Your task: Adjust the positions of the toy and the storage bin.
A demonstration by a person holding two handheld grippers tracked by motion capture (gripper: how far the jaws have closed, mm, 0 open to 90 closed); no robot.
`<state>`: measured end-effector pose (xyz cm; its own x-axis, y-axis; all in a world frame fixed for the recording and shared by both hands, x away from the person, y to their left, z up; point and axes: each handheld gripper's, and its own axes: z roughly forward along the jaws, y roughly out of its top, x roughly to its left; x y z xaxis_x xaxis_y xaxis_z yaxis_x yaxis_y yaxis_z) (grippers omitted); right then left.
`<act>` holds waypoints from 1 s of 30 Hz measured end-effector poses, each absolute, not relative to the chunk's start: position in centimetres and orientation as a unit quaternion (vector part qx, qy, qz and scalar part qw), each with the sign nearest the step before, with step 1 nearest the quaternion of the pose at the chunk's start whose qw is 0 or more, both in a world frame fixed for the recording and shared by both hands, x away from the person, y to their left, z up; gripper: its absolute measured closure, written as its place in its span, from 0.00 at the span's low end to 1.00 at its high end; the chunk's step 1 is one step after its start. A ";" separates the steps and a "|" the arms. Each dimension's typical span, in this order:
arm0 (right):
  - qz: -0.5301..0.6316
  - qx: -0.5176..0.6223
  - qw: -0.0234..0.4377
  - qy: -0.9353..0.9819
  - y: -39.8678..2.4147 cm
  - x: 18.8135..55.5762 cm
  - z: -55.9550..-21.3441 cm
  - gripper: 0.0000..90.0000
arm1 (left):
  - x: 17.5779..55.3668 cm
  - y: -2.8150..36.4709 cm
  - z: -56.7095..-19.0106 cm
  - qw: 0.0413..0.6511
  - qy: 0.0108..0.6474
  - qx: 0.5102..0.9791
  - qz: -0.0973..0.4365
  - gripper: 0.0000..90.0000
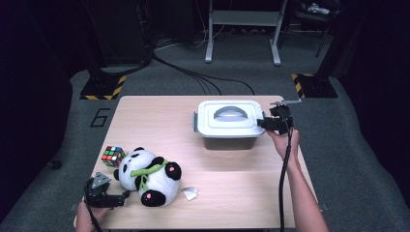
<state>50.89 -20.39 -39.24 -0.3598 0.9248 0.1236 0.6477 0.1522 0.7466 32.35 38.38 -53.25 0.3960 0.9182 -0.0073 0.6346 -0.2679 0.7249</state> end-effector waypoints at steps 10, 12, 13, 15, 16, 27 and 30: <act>0.381 0.539 0.226 0.716 -23.1 52.4 -39.6 0.70 | 32.3 38.4 -53.3 0.331 0.506 0.767 0.214 0.00; 0.374 0.547 0.219 0.717 -23.5 53.2 -40.4 0.71 | 32.3 38.4 -53.3 0.331 0.506 0.767 0.214 0.00; 0.370 0.549 0.215 0.718 -23.7 53.6 -40.8 0.71 | 32.3 38.4 -53.3 0.332 0.507 0.767 0.214 0.00; 0.380 0.554 0.202 0.713 -24.0 54.1 -41.5 0.73 | 32.3 38.4 -53.3 0.331 0.506 0.767 0.214 0.00; 0.389 0.560 0.192 0.706 -24.3 54.3 -41.7 0.75 | 32.3 38.4 -53.3 0.331 0.506 0.767 0.214 0.00; 0.383 0.555 0.166 0.720 -23.6 54.6 -42.3 0.79 | 32.3 38.4 -53.1 0.326 0.508 0.769 0.209 0.00; 0.386 0.552 0.170 0.719 -23.3 54.6 -42.6 0.84 | 32.3 38.4 -53.2 0.326 0.509 0.768 0.209 0.00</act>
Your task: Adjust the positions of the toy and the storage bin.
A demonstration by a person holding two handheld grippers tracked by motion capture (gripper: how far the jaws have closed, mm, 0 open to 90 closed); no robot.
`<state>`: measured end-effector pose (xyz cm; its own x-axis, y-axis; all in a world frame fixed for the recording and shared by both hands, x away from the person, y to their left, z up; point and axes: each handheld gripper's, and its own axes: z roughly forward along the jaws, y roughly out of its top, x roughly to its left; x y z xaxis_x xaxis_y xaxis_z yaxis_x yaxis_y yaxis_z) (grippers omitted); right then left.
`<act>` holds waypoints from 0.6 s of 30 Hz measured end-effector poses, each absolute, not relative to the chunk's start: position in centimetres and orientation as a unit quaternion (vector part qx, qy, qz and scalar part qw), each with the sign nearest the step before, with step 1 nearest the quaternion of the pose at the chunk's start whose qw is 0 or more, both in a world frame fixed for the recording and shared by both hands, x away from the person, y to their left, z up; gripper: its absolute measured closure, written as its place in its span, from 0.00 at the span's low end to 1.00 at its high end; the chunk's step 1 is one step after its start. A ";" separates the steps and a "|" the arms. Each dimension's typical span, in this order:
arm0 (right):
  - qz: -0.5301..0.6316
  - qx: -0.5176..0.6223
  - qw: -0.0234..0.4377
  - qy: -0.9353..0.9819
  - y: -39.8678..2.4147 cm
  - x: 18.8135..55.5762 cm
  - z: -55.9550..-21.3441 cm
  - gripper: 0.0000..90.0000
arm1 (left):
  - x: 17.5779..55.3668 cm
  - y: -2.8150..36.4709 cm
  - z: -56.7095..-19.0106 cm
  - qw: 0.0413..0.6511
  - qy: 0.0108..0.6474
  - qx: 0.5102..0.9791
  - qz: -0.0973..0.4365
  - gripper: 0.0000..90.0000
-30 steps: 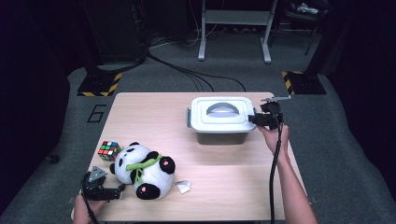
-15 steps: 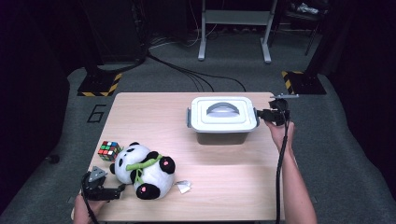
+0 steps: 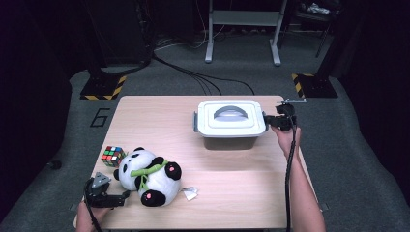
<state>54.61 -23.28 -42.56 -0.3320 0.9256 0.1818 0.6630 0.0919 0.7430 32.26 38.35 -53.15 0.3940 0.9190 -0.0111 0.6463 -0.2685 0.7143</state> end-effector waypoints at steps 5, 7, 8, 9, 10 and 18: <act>0.388 0.569 0.164 0.706 -23.2 54.1 -42.5 0.86 | 32.3 38.4 -53.1 0.327 0.509 0.769 0.208 0.00; 0.382 0.573 0.163 0.706 -23.1 53.7 -42.4 0.86 | 32.3 38.4 -53.1 0.326 0.509 0.769 0.209 0.00; 0.381 0.573 0.160 0.708 -23.0 53.5 -42.3 0.87 | 32.3 38.4 -53.1 0.326 0.509 0.769 0.208 0.00; 0.379 0.576 0.157 0.707 -23.0 53.3 -42.3 0.87 | 32.3 38.4 -53.2 0.326 0.509 0.769 0.209 0.00; 0.379 0.577 0.153 0.707 -22.9 53.0 -42.3 0.87 | 32.3 38.4 -53.1 0.327 0.508 0.769 0.209 0.00; 0.365 0.585 0.146 0.709 -22.2 51.0 -42.1 0.86 | 32.3 38.4 -53.1 0.327 0.508 0.769 0.209 0.00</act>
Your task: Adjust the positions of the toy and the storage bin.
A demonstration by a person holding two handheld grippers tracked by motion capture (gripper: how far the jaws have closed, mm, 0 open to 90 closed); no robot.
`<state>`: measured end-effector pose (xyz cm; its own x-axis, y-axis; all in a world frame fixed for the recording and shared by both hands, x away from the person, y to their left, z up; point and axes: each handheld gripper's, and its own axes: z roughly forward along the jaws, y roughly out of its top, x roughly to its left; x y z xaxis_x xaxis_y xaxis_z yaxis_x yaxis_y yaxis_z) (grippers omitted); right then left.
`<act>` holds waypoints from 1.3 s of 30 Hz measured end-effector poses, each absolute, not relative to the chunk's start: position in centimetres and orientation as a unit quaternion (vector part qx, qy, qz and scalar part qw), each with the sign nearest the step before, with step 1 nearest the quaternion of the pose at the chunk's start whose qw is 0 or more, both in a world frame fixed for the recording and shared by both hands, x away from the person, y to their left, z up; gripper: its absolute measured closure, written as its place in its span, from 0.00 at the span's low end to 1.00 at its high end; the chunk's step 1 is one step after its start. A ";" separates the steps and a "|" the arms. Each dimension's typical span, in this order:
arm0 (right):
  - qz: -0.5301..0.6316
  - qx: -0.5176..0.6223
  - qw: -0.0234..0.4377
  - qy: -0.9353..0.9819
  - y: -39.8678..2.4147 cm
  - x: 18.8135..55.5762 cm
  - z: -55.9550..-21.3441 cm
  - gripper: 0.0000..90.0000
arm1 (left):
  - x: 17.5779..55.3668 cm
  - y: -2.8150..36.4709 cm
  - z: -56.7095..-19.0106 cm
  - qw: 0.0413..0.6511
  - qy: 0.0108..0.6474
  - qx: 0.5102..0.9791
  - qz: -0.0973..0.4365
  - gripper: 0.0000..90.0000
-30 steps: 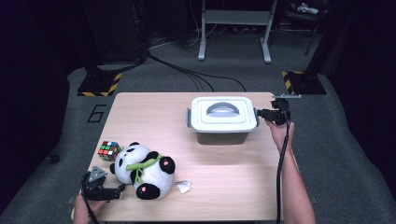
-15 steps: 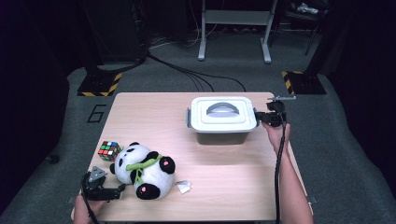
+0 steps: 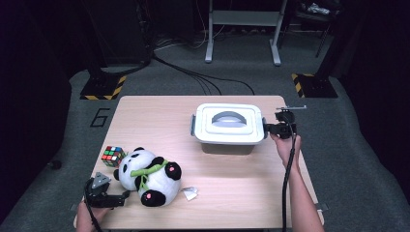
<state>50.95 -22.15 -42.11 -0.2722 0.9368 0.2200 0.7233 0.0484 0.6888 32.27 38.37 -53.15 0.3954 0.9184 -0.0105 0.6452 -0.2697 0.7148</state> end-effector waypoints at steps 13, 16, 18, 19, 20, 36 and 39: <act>0.356 0.545 0.200 0.733 -23.3 49.3 -40.3 0.29 | 32.3 38.4 -53.2 0.326 0.509 0.768 0.210 0.00; 0.360 0.515 0.200 0.752 -22.8 48.9 -39.5 0.22 | 32.3 38.3 -53.1 0.326 0.510 0.768 0.209 0.00; 0.366 0.495 0.195 0.763 -22.3 48.8 -39.2 0.18 | 32.3 38.3 -53.2 0.326 0.510 0.768 0.208 0.00; 0.367 0.483 0.192 0.771 -21.9 48.9 -39.1 0.17 | 32.2 38.3 -53.1 0.326 0.510 0.768 0.209 0.00; 0.370 0.477 0.187 0.776 -21.4 49.0 -39.1 0.16 | 32.3 38.3 -53.1 0.326 0.510 0.768 0.209 0.00; 0.395 0.394 0.136 0.819 -15.6 52.6 -38.9 0.41 | 32.2 38.3 -53.1 0.326 0.510 0.768 0.209 0.00; 0.401 0.395 0.126 0.817 -15.4 53.2 -38.8 0.52 | 32.2 38.3 -53.1 0.326 0.510 0.768 0.209 0.00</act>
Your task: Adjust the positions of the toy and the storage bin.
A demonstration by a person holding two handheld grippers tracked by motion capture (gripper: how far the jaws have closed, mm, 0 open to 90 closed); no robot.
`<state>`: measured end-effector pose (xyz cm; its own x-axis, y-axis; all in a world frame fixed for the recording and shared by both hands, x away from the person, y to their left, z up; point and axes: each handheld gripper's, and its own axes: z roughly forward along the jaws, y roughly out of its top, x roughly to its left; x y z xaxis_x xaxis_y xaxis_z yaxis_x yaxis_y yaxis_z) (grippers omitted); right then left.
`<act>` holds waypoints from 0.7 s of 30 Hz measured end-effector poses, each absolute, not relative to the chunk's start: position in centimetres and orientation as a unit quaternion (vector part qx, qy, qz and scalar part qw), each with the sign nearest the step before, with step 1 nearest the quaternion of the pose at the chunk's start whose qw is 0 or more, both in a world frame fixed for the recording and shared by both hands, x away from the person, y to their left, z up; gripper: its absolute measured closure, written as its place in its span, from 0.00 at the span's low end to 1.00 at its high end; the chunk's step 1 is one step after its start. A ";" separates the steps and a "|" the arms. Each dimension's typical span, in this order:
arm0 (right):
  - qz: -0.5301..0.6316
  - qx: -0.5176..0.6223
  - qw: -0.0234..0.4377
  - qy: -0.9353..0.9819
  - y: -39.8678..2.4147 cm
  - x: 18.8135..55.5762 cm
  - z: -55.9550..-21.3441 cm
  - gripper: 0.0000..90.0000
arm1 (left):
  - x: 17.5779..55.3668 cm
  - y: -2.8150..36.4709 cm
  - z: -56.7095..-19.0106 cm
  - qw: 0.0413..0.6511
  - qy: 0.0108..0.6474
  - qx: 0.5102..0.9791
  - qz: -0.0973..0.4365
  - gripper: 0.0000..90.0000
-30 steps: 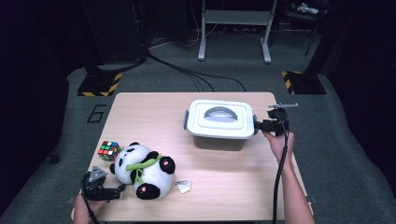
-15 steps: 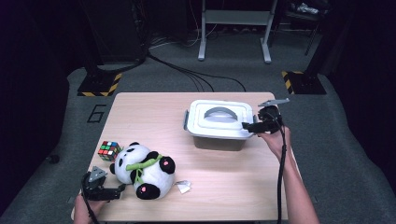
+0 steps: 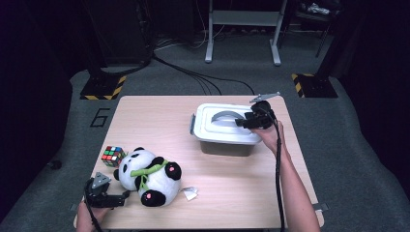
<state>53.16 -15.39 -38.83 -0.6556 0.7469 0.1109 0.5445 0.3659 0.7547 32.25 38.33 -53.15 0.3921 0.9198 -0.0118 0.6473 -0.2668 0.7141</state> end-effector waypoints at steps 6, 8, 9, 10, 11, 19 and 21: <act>0.393 0.387 0.130 0.824 -15.1 53.0 -39.1 0.66 | 32.2 38.3 -53.2 0.326 0.510 0.768 0.208 0.00; 0.393 0.384 0.133 0.825 -15.2 52.8 -39.1 0.67 | 32.2 38.3 -53.2 0.326 0.510 0.768 0.209 0.00; 0.391 0.382 0.134 0.826 -15.1 52.7 -39.0 0.67 | 32.2 38.3 -53.2 0.327 0.510 0.768 0.208 0.00; 0.388 0.385 0.134 0.827 -15.0 52.5 -39.0 0.68 | 32.2 38.3 -53.1 0.326 0.510 0.768 0.209 0.00; 0.388 0.384 0.135 0.827 -15.0 52.3 -39.0 0.68 | 32.2 38.3 -53.1 0.326 0.510 0.768 0.209 0.00; 0.386 0.395 0.127 0.824 -14.6 50.8 -38.9 0.69 | 32.2 38.3 -53.1 0.326 0.510 0.768 0.209 0.00; 0.385 0.396 0.124 0.825 -14.4 50.3 -38.9 0.69 | 32.2 38.3 -53.1 0.326 0.510 0.768 0.209 0.00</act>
